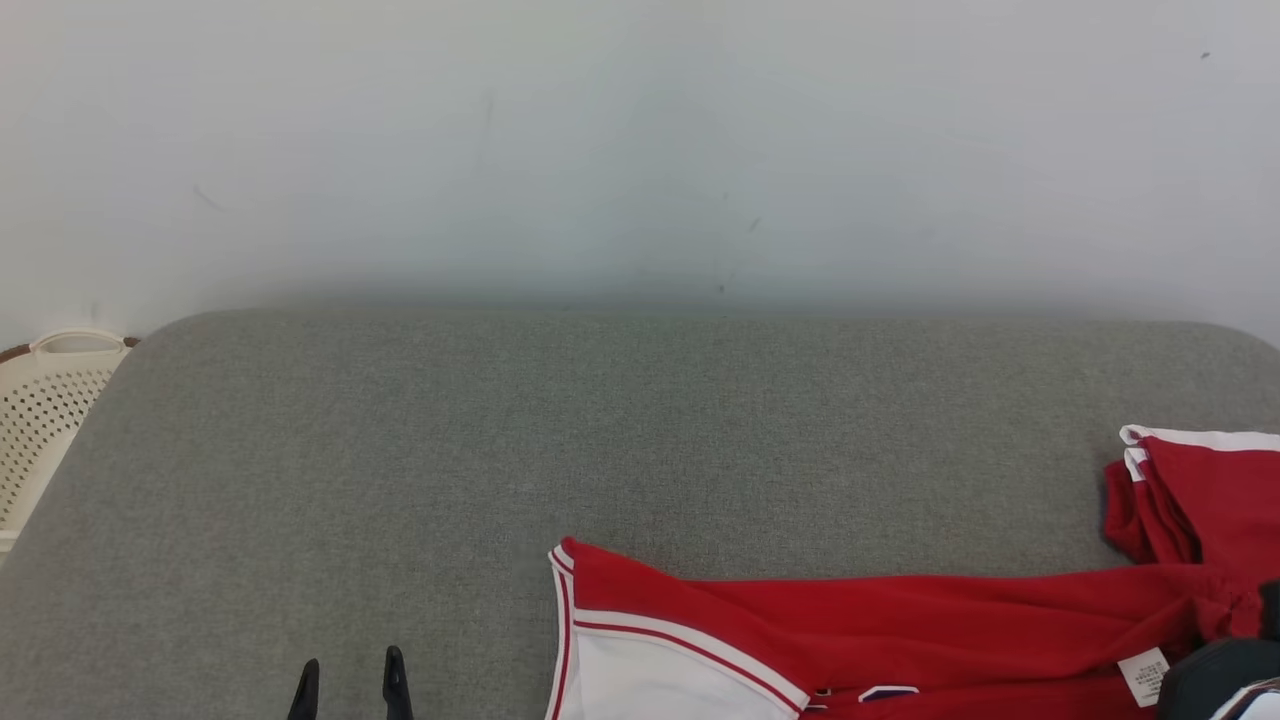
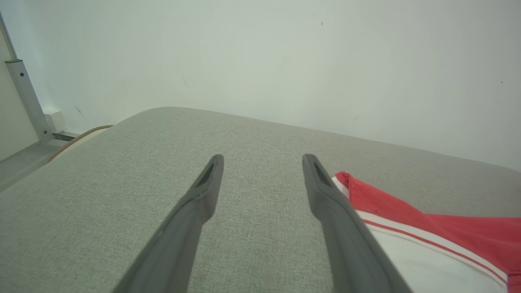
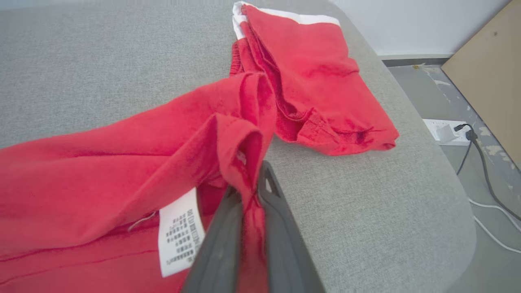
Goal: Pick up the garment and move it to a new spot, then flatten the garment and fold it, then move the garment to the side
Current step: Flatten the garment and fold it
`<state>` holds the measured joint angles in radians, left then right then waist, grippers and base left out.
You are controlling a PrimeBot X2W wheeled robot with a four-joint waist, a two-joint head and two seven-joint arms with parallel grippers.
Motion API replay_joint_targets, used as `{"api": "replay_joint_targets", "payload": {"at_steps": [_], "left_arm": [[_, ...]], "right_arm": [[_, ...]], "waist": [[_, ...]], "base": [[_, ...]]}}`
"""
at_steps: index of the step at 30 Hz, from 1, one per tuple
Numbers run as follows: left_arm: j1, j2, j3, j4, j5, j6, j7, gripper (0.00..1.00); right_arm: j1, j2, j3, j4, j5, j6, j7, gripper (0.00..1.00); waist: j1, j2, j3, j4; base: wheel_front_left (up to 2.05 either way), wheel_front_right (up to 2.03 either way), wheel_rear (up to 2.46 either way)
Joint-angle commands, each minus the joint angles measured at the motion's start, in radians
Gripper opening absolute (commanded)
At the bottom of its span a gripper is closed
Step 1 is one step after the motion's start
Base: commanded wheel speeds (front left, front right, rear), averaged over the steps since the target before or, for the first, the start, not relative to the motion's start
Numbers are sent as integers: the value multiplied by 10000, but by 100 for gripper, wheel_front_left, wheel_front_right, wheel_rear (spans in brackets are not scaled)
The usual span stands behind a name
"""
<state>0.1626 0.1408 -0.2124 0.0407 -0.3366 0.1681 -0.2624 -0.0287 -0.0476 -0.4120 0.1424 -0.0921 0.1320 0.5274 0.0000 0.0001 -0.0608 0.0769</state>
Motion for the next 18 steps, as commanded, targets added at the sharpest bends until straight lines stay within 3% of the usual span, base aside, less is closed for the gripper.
{"api": "replay_joint_targets", "payload": {"at_steps": [1,10,14,18], "left_arm": [[89,-33,50,-56,127,-6,-29,100],[160,-146,271,-88,260,-224,-29,100],[176,-192,360,-56,313,-329,-29,100],[171,-224,449,-20,412,-371,-29,100]], "right_arm": [[144,-37,-81,-251,-112,-29,130,0],[756,-25,324,-1854,594,-29,1245,0],[862,-28,1411,-2171,1454,-29,1512,0],[689,-25,3143,-2243,2714,-28,1485,0]], "waist": [[0,-1,0,6],[0,-1,-13,83],[0,-1,-35,150],[0,-1,-50,223]], "base": [[0,0,0],[0,0,0],[0,0,0],[0,0,0]]}}
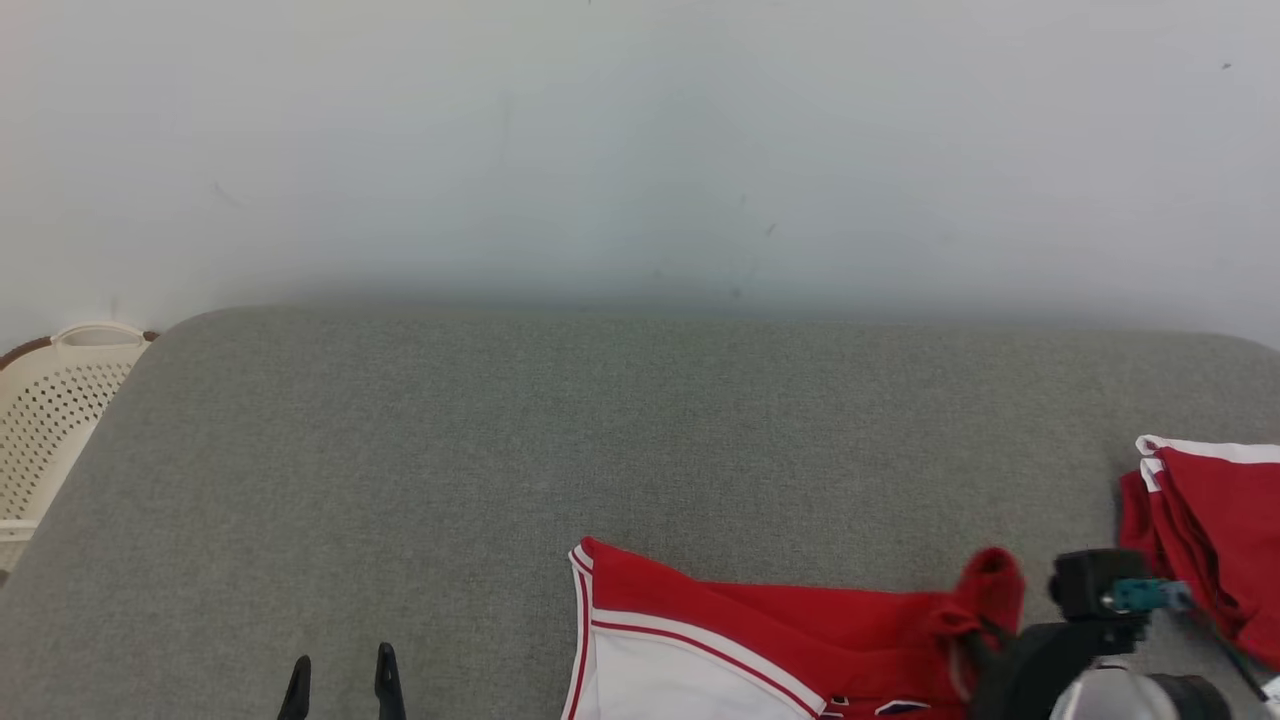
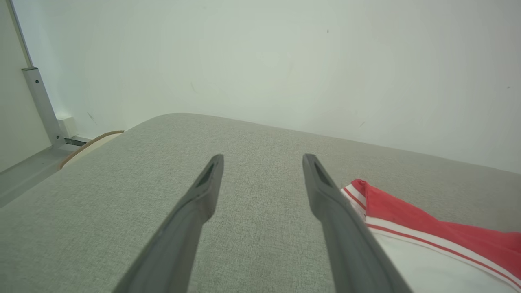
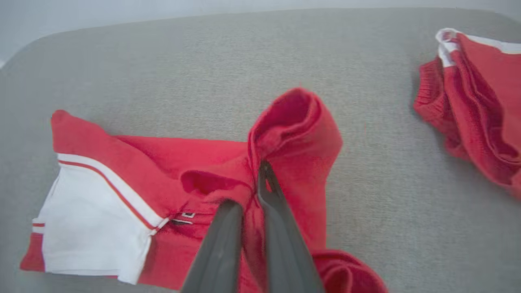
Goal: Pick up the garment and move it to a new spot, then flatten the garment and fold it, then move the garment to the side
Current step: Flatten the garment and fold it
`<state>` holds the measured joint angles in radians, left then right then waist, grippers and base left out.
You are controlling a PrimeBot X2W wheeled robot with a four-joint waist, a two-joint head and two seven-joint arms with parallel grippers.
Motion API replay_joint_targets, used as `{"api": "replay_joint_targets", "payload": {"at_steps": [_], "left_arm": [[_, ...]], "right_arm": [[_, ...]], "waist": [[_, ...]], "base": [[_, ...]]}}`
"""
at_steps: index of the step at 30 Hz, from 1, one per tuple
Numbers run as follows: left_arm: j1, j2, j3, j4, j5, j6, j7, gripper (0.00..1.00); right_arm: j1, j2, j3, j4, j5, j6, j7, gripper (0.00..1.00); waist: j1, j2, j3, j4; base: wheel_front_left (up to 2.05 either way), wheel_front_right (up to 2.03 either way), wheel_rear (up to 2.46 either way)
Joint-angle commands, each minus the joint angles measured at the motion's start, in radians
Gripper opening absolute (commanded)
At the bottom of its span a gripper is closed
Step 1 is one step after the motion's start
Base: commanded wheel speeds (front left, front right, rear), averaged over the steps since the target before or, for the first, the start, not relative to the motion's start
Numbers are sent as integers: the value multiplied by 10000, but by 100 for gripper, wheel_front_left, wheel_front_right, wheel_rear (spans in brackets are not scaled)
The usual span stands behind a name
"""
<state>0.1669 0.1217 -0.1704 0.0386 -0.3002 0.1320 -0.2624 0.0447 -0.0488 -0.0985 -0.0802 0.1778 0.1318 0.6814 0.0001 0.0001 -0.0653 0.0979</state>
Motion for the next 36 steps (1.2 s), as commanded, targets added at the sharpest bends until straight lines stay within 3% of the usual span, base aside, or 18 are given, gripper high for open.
{"api": "replay_joint_targets", "payload": {"at_steps": [1,6,14,22,30,31,32,33,36], "left_arm": [[117,-44,39,19,71,-29,-29,100],[-23,-93,61,77,215,-88,-29,100],[-301,-138,55,414,241,-310,-30,100],[-514,-160,65,685,296,-484,-30,100],[-749,-177,-56,968,414,-615,-30,100],[-781,-172,-55,997,419,-637,-30,100],[-805,-170,-52,1032,418,-654,-30,100],[-816,-167,-39,1077,404,-664,-30,100],[-803,-159,6,1182,360,-682,-30,100]], "right_arm": [[-99,-18,428,35,362,-27,-115,0],[-665,-16,2123,850,1427,-26,-699,0],[-2323,-16,4343,3566,2972,-26,-1812,0],[-3814,-6,5810,5988,3897,-26,-2973,0],[-4631,-4,6906,7302,5157,-26,-3679,0],[-4683,-6,7072,7375,5350,-26,-3714,15],[-4717,-2,7257,7404,5625,-26,-3700,90],[-4725,-7,7372,7412,5913,-26,-3731,100],[-4817,-18,7576,7367,6591,-26,-3906,100]], "waist": [[-1,-1,-11,40],[-1,-1,-9,202],[-1,-1,1,677],[-1,-1,57,919],[-1,-1,10,1199],[-1,-1,-7,1228],[-1,-1,-27,1246],[-1,-1,-47,1255],[-1,-1,-121,1244]], "base": [[0,0,0],[0,0,0],[0,0,0],[0,0,0],[0,0,0],[0,0,0],[0,0,0],[0,0,0],[0,0,0]]}}
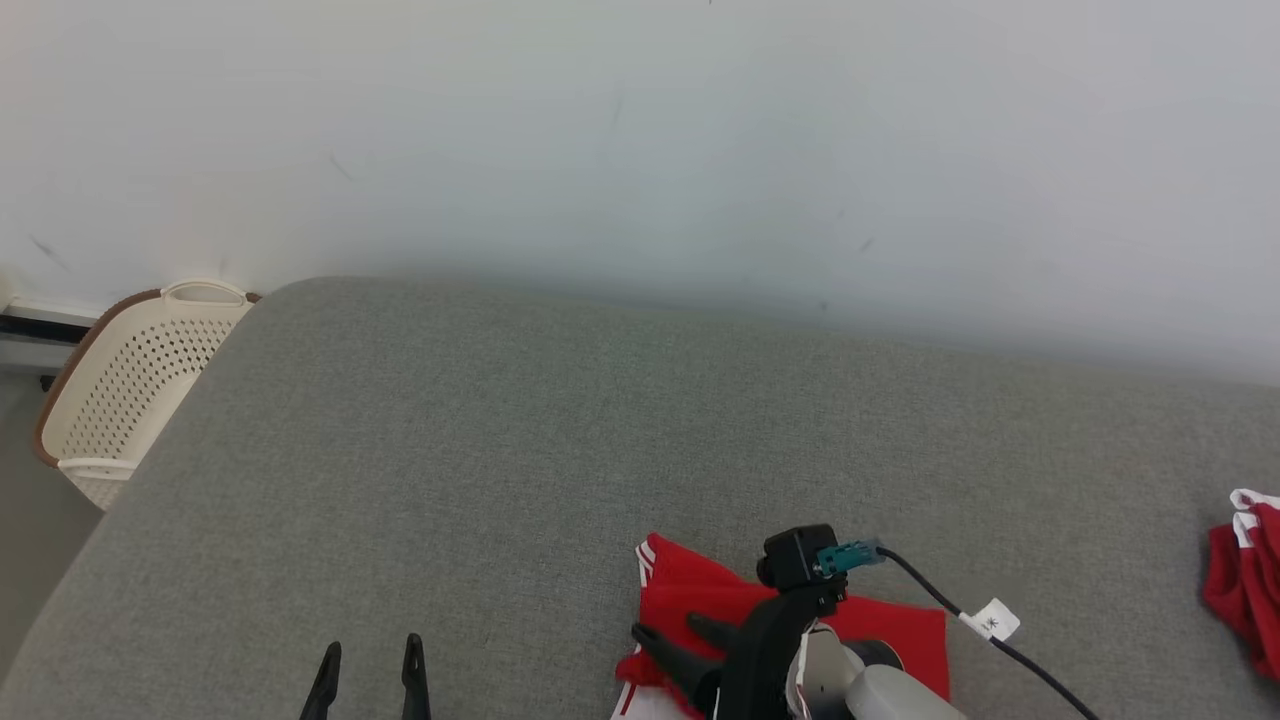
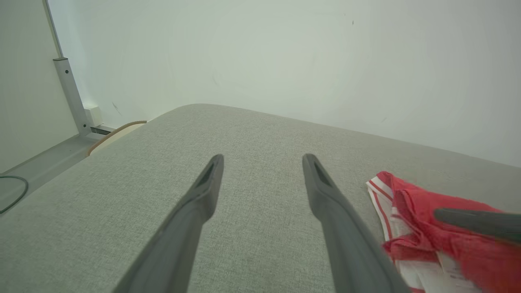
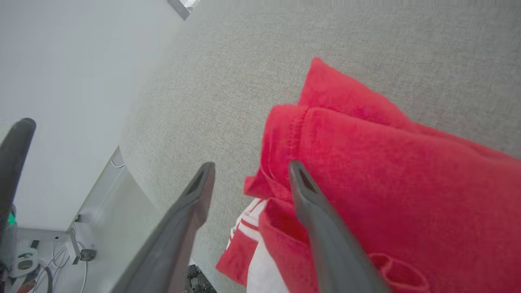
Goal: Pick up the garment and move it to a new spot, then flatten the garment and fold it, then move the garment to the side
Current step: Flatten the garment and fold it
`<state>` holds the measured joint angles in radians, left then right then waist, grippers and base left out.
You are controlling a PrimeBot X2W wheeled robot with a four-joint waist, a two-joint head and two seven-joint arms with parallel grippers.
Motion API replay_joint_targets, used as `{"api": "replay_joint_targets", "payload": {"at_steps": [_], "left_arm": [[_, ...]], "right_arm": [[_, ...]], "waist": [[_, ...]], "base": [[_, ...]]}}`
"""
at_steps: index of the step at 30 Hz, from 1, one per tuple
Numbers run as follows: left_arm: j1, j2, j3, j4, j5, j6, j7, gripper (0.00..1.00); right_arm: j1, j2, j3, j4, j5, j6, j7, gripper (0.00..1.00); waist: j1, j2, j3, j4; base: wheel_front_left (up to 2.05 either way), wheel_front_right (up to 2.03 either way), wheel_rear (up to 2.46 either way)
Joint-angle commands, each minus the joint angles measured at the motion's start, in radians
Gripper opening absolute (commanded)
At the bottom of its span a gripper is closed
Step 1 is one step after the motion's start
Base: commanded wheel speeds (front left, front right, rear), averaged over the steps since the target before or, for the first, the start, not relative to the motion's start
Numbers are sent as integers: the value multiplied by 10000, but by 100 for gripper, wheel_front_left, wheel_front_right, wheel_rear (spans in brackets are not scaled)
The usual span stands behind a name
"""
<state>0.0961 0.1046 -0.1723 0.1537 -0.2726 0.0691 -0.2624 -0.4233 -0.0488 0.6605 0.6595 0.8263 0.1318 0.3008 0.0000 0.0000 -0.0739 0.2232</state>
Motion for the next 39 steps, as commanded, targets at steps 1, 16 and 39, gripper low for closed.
{"api": "replay_joint_targets", "payload": {"at_steps": [1,16,39], "left_arm": [[-77,9,40,55,75,-52,-30,100],[527,-126,100,-417,55,66,-30,100],[873,5,1083,-282,-127,119,-30,100]], "right_arm": [[-203,-19,-46,-32,231,-26,-219,100],[763,-490,-4423,-305,-4440,-26,-963,100],[5440,-8,-6491,-5340,-6635,-26,-3730,100]], "waist": [[0,0,-64,-21],[0,0,-389,-680],[0,0,-516,-2189]], "base": [[0,0,0],[0,0,0],[0,0,0]]}}
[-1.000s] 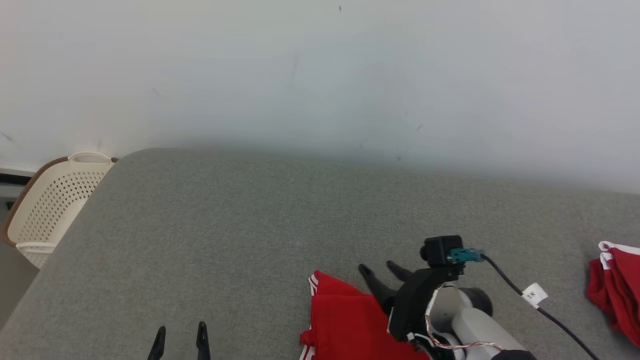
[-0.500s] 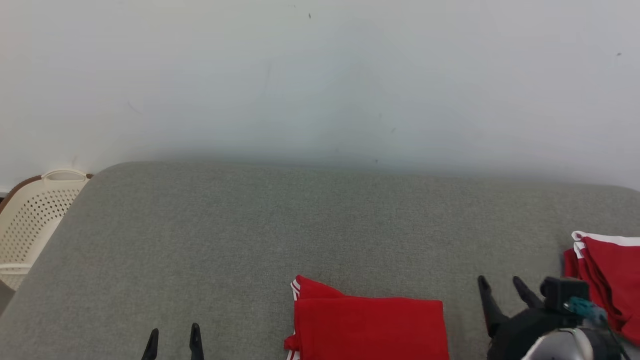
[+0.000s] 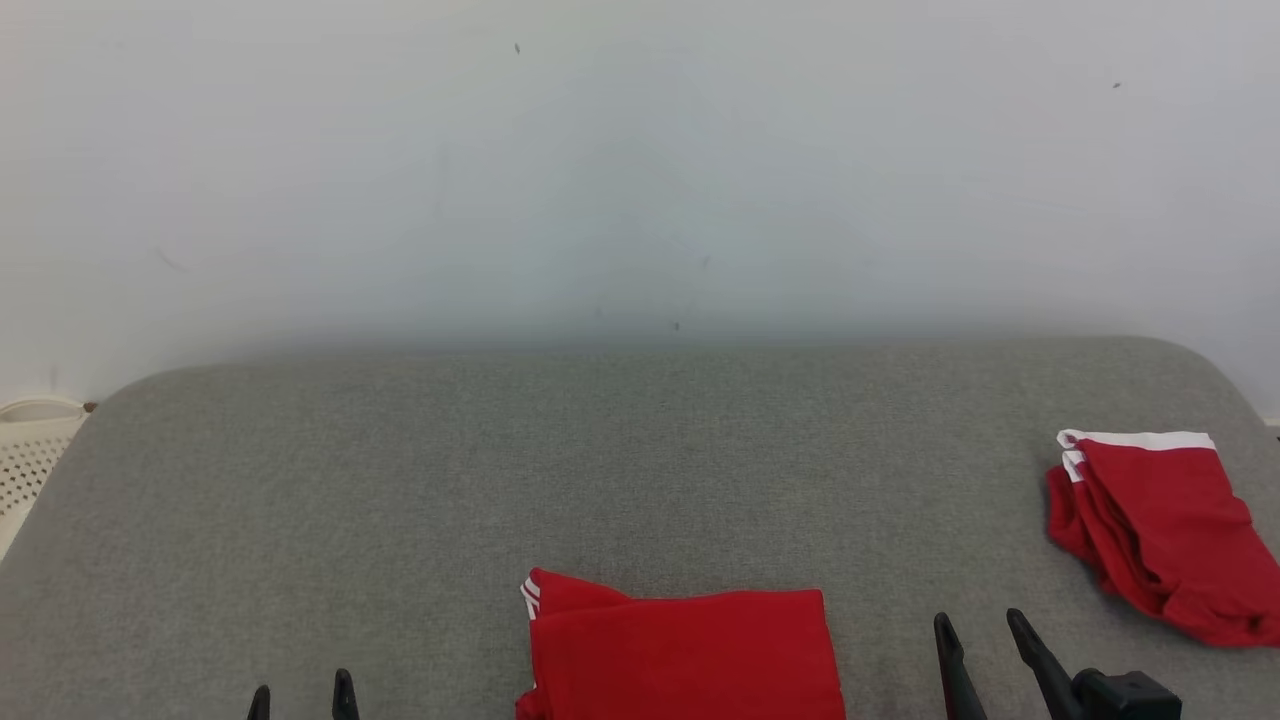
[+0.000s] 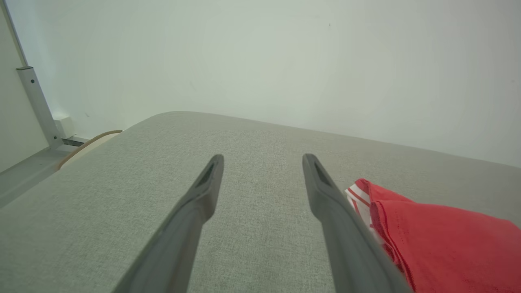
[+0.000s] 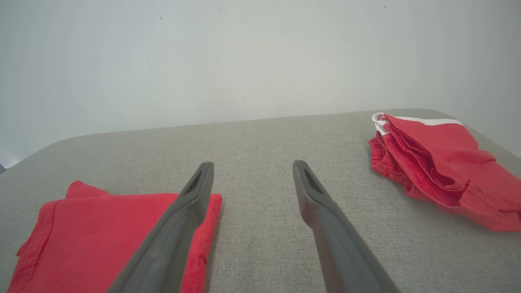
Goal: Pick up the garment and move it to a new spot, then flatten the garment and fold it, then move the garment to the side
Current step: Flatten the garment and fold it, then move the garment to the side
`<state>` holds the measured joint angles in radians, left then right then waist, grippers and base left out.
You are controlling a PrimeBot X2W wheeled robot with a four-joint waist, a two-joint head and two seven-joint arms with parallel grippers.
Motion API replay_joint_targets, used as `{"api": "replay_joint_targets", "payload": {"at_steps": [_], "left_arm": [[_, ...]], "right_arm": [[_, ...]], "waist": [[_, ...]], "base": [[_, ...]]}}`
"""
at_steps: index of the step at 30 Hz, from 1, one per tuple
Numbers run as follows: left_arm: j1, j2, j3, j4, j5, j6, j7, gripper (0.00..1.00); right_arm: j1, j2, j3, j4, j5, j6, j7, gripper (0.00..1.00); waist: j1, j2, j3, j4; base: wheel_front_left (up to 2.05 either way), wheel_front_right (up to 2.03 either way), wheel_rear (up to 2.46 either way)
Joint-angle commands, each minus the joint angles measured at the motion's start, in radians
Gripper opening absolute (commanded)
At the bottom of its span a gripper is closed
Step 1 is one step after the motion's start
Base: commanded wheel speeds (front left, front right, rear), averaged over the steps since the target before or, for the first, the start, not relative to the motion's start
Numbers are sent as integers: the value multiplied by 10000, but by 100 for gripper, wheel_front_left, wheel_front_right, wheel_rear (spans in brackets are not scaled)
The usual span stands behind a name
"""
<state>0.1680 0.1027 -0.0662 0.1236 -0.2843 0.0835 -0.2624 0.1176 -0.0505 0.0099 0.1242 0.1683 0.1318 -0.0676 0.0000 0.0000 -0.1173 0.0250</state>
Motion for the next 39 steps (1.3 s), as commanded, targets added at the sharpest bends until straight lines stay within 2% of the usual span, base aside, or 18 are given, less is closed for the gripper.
{"api": "replay_joint_targets", "payload": {"at_steps": [1,5,6,7,8,10,13,19,39], "left_arm": [[171,37,38,40,-76,-138,-30,100],[180,49,-135,26,3,-442,-30,100],[-285,578,337,840,-149,-1015,-25,100],[-758,692,654,1375,-157,-1367,-51,100],[-1085,567,782,1824,1,-1631,-39,100],[-1441,418,1132,2533,261,-1906,-28,100],[-1894,866,1669,3075,284,-2111,-30,100],[-2085,1205,1268,3280,-123,-2128,-30,100],[-2192,1413,587,2714,-615,-2135,-28,100]], "right_arm": [[3,8,68,109,-83,-26,-178,100],[-111,9,244,523,-144,-26,-540,100],[-162,6,277,595,-112,-26,-604,100],[-236,3,293,688,-90,-26,-640,100],[-305,11,338,776,-36,-26,-692,100],[-397,8,434,914,9,-26,-790,100],[-550,5,598,1095,70,-26,-919,100],[-707,0,701,1341,177,-26,-1028,100],[-662,5,539,1420,250,-26,-771,100]], "waist": [[0,0,-105,-262],[0,0,-237,-393],[0,0,-186,-419],[0,0,-154,-435],[0,0,-147,-443],[0,0,-155,-458],[0,0,-167,-482],[0,0,-151,-433],[0,0,53,-206]], "base": [[0,0,0],[0,0,0],[0,0,0],[0,0,0],[0,0,0],[0,0,0],[0,0,0],[0,0,0],[0,0,0]]}}
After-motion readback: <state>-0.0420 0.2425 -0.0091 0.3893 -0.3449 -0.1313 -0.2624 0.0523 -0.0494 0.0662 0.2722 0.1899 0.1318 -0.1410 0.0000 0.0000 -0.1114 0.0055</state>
